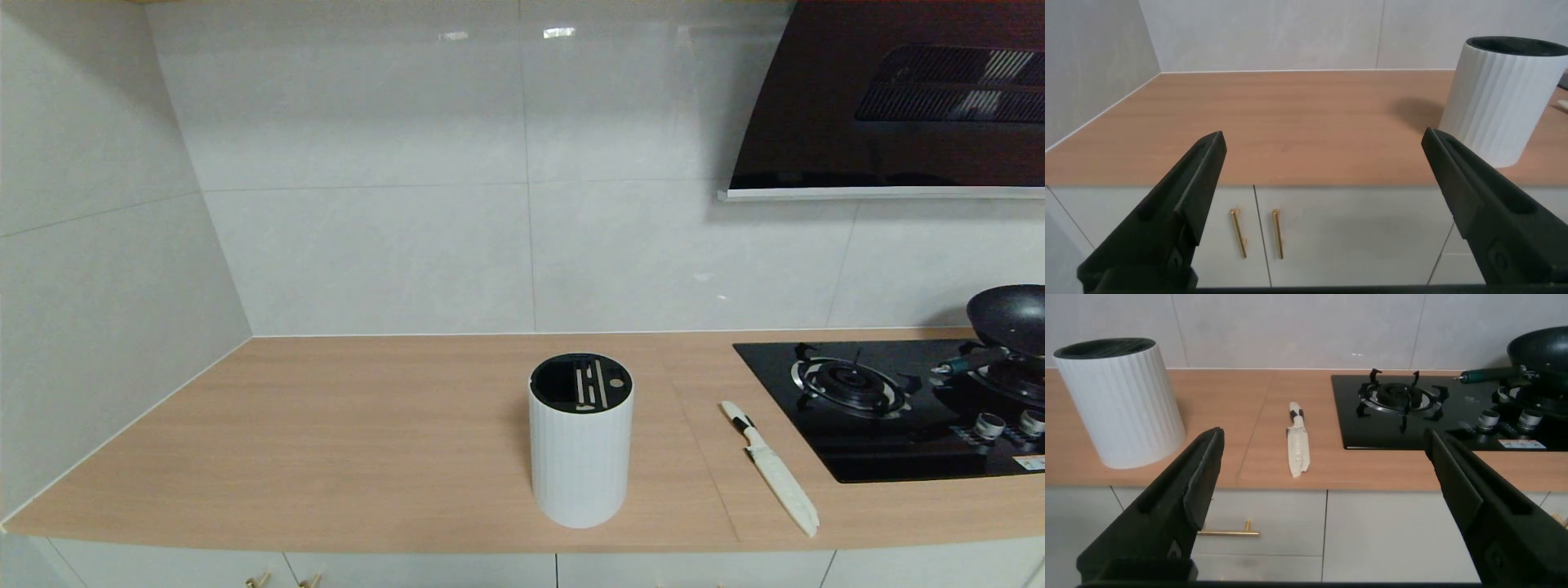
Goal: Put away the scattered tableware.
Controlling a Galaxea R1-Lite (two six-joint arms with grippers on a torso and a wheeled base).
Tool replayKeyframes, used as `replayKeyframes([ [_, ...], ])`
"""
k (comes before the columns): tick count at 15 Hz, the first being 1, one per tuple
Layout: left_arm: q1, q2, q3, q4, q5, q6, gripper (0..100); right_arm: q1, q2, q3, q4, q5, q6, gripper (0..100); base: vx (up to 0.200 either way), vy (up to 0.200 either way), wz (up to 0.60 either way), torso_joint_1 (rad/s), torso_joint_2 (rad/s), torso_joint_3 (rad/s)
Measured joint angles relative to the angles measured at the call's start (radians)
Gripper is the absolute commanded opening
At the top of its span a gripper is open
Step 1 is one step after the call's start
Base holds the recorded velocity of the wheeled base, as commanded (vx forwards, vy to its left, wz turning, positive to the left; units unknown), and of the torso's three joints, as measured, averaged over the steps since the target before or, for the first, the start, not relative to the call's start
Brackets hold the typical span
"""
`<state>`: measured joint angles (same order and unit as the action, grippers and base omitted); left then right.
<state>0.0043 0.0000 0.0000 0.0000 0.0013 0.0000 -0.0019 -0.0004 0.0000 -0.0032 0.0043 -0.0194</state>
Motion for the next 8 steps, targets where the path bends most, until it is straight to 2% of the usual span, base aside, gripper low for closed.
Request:
replayKeyframes([
  [1,0.000,0.000,0.000,0.000,0.000,0.000,100,-0.001,0.000,0.000,0.000,0.000,0.000,100,0.000,0.000,-0.60,0.002,0.00,0.002],
  [8,0.000,0.000,0.000,0.000,0.000,0.000,100,0.000,0.000,0.000,0.000,0.000,-0.002,100,0.000,0.000,0.00,0.000,0.00,0.000],
])
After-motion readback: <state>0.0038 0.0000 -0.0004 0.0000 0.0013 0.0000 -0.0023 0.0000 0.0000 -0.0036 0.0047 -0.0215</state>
